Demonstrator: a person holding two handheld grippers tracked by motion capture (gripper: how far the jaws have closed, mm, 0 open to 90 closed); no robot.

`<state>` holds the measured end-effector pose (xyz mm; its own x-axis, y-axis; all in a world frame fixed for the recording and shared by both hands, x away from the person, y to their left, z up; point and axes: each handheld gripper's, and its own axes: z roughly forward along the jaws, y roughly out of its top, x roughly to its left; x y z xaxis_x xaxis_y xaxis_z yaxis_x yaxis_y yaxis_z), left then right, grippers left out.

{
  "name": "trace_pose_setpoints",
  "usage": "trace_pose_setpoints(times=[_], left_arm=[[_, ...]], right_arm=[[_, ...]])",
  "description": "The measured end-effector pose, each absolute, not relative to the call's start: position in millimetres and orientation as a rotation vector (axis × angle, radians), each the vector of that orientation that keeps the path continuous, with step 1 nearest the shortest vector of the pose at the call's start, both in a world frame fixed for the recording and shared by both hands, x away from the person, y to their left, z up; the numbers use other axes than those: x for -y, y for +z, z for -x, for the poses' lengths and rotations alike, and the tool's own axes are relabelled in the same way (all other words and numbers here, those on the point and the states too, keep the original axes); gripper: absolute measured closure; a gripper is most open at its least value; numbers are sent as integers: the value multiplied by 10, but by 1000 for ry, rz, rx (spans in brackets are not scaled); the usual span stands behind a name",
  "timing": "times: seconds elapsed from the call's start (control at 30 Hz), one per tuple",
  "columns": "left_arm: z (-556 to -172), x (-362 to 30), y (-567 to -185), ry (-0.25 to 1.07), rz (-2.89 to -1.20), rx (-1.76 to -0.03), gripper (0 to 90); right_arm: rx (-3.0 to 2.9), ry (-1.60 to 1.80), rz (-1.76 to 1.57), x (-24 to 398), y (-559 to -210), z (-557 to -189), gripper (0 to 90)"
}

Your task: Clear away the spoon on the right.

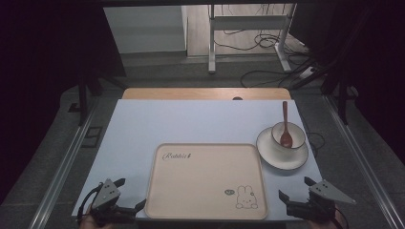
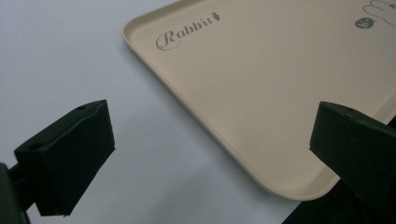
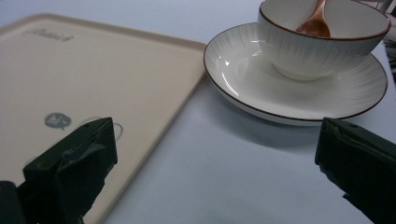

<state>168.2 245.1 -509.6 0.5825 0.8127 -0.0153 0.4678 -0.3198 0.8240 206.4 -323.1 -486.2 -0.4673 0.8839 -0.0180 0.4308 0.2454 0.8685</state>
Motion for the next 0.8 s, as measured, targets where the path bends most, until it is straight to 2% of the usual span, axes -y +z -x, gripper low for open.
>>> trace_pose_setpoints(times=[0.8], left_arm=[[-1671,-2467,-5094,530,-1953,-1039,0]], right_arm=[[-2077,1114,-1171,3151,-4923,-2115,0]])
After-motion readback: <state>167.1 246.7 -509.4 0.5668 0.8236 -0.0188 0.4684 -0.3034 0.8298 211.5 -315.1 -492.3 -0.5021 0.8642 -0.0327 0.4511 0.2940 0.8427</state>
